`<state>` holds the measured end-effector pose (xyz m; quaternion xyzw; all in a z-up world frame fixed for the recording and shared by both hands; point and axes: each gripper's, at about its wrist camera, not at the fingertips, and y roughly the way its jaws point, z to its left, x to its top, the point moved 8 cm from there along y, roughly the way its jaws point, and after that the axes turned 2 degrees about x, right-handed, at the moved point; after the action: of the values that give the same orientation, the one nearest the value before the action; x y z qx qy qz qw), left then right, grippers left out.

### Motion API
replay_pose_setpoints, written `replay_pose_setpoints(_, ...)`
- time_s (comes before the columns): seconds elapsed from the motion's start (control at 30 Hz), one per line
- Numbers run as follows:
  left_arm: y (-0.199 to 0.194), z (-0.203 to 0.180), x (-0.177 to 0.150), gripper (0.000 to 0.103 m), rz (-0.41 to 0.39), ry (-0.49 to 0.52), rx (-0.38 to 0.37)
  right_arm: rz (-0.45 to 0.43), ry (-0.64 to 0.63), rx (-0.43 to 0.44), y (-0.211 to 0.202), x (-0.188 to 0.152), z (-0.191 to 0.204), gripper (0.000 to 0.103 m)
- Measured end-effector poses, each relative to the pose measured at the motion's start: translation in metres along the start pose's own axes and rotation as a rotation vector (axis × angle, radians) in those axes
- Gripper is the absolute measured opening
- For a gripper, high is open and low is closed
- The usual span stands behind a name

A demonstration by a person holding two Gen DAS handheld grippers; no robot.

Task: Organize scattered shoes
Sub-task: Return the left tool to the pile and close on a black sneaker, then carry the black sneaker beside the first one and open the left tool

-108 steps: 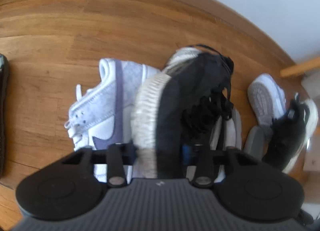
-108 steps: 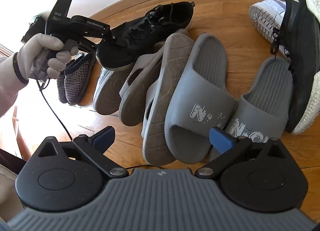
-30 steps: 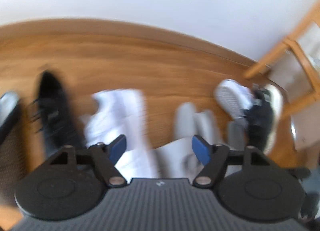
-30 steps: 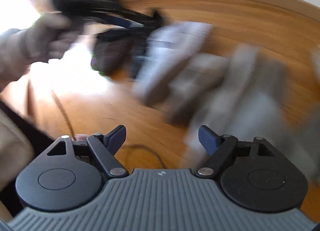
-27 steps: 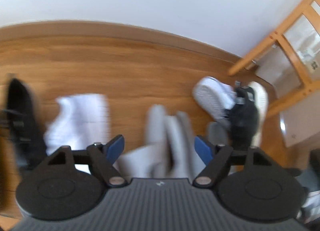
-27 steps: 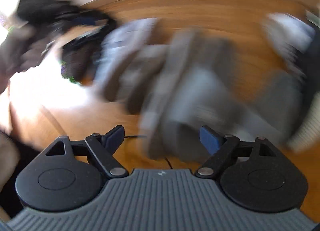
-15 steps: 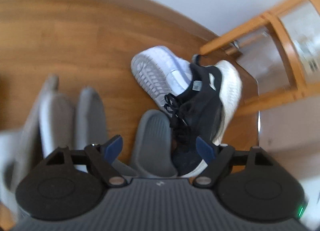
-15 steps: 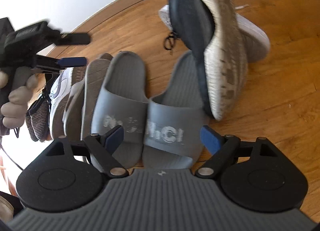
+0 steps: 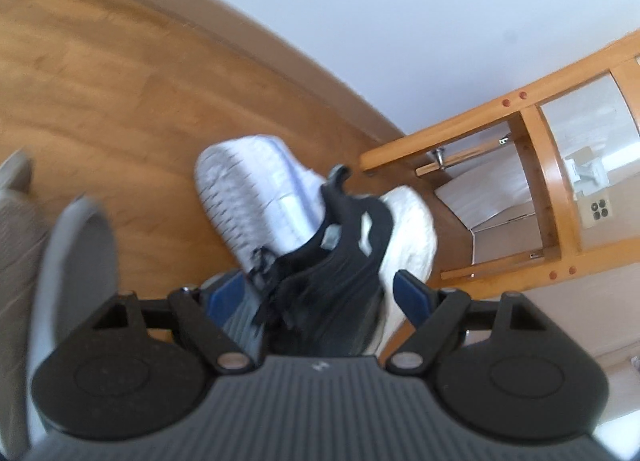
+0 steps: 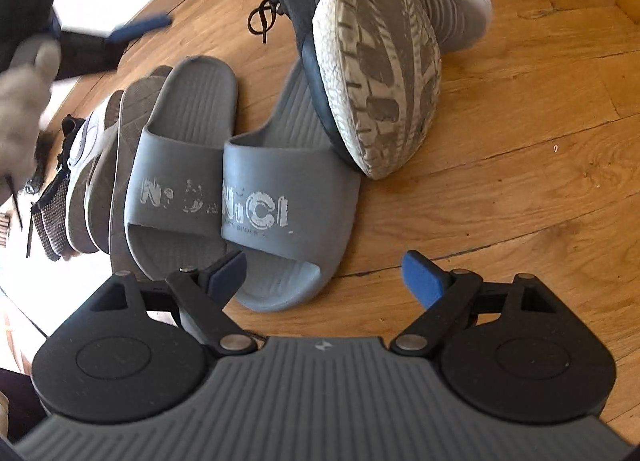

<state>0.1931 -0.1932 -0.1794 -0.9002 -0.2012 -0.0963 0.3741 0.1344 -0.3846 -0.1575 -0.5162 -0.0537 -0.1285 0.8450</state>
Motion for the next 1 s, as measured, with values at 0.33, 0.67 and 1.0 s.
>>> replay_pose_setpoints(0.33, -0.11, 0.012, 0.008, 0.08, 0.073, 0.156, 0.102, -0.075, -0.096, 0.105, -0.025, 0.011, 0.033, 0.087)
replay_pose_setpoints(0.67, -0.41, 0.215, 0.028, 0.08, -0.153, -0.039, 0.478, -0.013, -0.466, 0.452, 0.011, 0.057, 0.278, 0.09)
replay_pose_setpoints(1.0, -0.525, 0.327, 0.016, 0.08, -0.365, -0.278, 0.561, -0.127, -0.629, 0.325, 0.206, 0.07, 0.505, 0.092)
